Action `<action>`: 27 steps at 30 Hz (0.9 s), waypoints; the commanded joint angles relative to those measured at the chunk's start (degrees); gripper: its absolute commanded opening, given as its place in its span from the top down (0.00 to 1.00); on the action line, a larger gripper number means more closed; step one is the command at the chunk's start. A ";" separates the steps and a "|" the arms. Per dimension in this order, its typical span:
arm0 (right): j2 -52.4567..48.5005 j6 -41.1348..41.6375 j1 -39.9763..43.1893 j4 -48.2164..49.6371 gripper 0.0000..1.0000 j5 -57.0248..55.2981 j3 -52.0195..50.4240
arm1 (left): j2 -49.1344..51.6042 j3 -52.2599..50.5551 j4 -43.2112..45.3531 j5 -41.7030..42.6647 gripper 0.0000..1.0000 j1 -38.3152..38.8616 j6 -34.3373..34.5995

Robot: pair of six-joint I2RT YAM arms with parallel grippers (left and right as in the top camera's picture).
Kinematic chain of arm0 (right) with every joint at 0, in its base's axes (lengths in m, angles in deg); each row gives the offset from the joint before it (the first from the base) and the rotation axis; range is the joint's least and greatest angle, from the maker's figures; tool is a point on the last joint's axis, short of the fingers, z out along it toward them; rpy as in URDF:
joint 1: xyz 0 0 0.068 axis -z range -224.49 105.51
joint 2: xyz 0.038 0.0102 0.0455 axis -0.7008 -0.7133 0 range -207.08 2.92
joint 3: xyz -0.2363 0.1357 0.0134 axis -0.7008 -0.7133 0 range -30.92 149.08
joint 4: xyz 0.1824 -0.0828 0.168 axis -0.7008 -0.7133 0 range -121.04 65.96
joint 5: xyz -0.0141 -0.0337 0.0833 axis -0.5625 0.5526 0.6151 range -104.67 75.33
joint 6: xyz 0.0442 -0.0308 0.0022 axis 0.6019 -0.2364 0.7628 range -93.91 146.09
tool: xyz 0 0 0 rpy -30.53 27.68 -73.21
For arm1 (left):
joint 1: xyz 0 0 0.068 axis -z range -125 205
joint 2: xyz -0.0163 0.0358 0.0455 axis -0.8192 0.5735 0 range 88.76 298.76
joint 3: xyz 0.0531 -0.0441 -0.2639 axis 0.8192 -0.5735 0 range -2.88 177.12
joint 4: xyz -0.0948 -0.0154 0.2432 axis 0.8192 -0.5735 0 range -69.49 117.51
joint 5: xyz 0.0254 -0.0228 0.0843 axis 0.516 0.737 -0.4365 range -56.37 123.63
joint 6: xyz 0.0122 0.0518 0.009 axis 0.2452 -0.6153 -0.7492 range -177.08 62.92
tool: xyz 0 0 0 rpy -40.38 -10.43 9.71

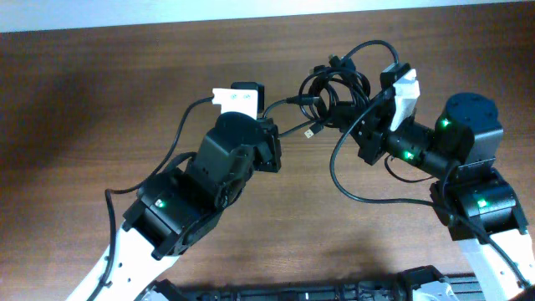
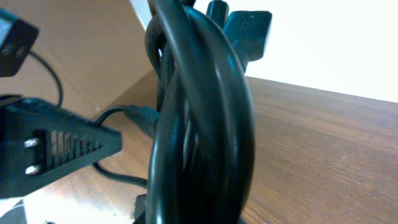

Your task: Untangle cables

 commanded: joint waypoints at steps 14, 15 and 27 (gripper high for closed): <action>0.68 3.80 2.45 4.83 0.96 -27.26 0.76 | -1.25 -0.17 -4.35 6.82 0.89 -1.68 33.00; 0.68 3.80 2.45 5.09 0.96 -27.23 0.76 | -1.25 -0.17 -4.33 7.89 0.73 -1.68 34.14; 1.90 -4.83 2.45 4.28 0.96 -13.18 0.76 | -1.25 -0.17 -4.15 2.80 0.01 -1.70 29.35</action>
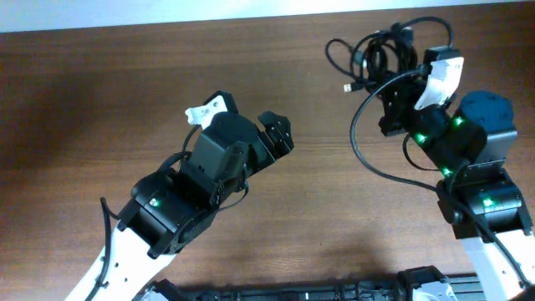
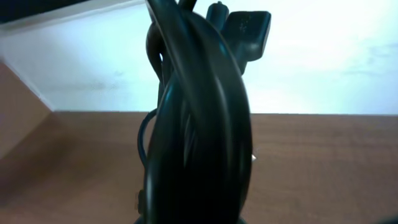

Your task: Untangle cables

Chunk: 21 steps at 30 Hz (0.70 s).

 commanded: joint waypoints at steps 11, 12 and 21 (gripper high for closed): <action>1.79 -20.96 -0.07 -10.16 0.96 35.76 0.87 | -0.98 -0.04 9.29 4.79 0.01 -0.15 -59.60; 1.79 -21.49 -0.07 -10.16 0.96 37.20 0.87 | -0.98 -0.04 9.29 5.86 0.00 -0.15 -61.70; 1.77 -22.49 -0.09 -10.38 0.96 43.74 0.87 | -0.98 -0.04 10.86 18.62 0.01 -0.15 -74.34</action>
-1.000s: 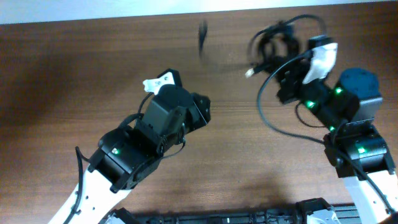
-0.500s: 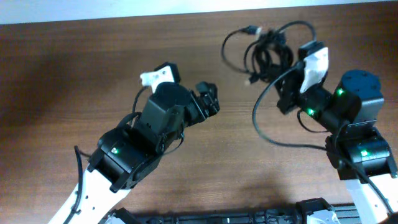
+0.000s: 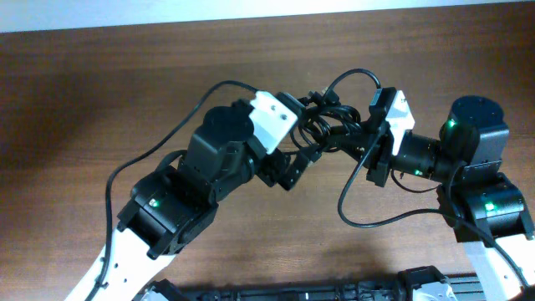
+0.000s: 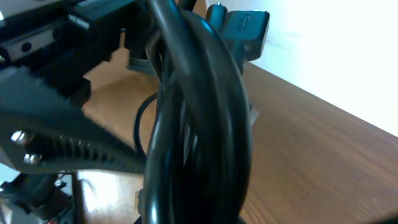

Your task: Untangle cables

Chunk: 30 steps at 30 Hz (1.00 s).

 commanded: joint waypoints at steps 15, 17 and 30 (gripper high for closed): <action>0.94 -1.27 -0.13 -2.29 0.96 14.64 0.87 | -0.87 -0.07 5.33 6.29 0.38 -0.15 -7.67; 0.92 -1.29 -0.13 -2.27 0.96 15.61 0.87 | -0.87 -0.07 6.10 6.29 0.70 -0.15 -7.65; 0.87 -0.87 -0.11 -2.34 0.95 14.27 0.87 | -0.87 -0.07 7.80 4.35 1.00 -0.15 -7.02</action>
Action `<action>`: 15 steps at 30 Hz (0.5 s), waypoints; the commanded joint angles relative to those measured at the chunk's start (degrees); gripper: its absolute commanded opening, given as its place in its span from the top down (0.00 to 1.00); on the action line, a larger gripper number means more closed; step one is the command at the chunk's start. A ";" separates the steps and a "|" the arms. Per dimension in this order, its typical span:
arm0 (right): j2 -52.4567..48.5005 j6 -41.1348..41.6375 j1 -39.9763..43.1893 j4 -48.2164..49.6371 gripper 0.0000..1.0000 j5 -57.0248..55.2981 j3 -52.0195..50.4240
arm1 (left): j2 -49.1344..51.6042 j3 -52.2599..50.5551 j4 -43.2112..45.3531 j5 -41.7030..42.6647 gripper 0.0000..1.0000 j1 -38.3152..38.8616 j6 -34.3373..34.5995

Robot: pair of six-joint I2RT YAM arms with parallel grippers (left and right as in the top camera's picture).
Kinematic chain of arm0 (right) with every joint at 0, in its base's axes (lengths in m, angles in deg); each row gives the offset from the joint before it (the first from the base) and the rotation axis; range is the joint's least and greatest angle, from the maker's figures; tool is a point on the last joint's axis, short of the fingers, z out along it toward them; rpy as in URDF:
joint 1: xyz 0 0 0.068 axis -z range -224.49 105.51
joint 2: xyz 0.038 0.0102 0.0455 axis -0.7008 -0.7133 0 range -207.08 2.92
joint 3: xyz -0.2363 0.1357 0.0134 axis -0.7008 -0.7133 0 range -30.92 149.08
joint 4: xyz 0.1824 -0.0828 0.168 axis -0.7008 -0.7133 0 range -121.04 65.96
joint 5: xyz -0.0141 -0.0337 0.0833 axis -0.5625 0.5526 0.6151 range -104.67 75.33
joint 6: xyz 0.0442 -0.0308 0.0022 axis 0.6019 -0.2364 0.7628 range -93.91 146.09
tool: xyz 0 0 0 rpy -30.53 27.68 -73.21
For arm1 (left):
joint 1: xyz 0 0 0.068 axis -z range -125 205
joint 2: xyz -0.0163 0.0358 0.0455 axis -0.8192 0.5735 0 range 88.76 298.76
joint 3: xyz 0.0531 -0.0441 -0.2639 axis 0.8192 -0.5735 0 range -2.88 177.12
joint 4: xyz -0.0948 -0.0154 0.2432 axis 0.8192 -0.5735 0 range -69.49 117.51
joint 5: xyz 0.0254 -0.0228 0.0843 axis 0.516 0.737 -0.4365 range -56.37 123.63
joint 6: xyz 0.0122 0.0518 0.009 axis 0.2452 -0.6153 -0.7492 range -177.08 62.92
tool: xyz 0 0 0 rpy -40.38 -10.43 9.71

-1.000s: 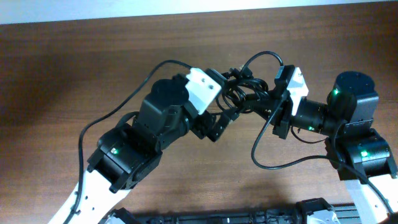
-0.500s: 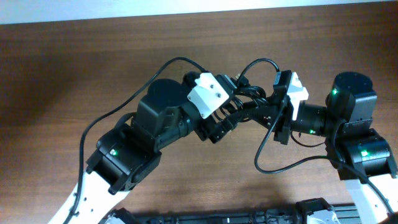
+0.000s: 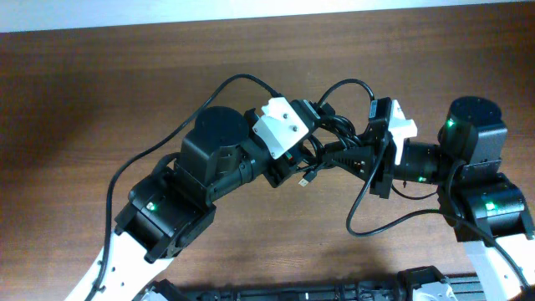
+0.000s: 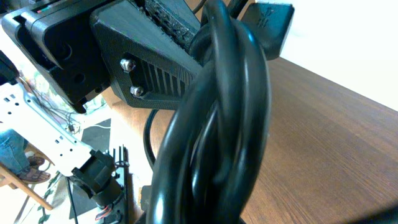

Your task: Untangle cables

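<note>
A black cable bundle hangs over the middle of the table between both arms. My right gripper is shut on it from the right. In the right wrist view the thick coils fill the frame and hide my own jaws. A black plug sticks up at the top of the bundle. My left gripper is pressed into the bundle's left side, and one ribbed finger touches the coils. Whether it grips a strand is hidden. A small USB plug dangles below.
One cable loop sags from the bundle toward the table's front, and another arcs up behind it. The left arm's own lead curves out to the left. The brown table ends at a white wall at the back.
My left gripper has moved up and right, from beside the bundle to right against it. The right wrist has shifted a little left and rolled. The USB plug now hangs below the bundle.
At first my right gripper held the bundle behind the table's middle, with the left arm close by. Then it held the bundle at the far right back, the left gripper open and apart. Then the bundle was back at the middle, and now the left gripper touches it.
</note>
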 commanded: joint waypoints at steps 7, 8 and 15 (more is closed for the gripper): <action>0.90 5.60 -0.26 -0.74 0.48 -14.53 0.90 | -0.22 -0.07 -0.17 -27.19 1.00 -0.28 19.63; 0.90 7.06 -0.26 -0.70 0.47 -16.79 0.90 | -0.22 -0.07 -0.39 -27.71 1.00 -0.28 20.63; 0.90 11.93 -0.26 -0.63 0.47 -23.23 0.90 | -0.22 -0.07 -2.51 -27.45 1.00 -0.28 21.22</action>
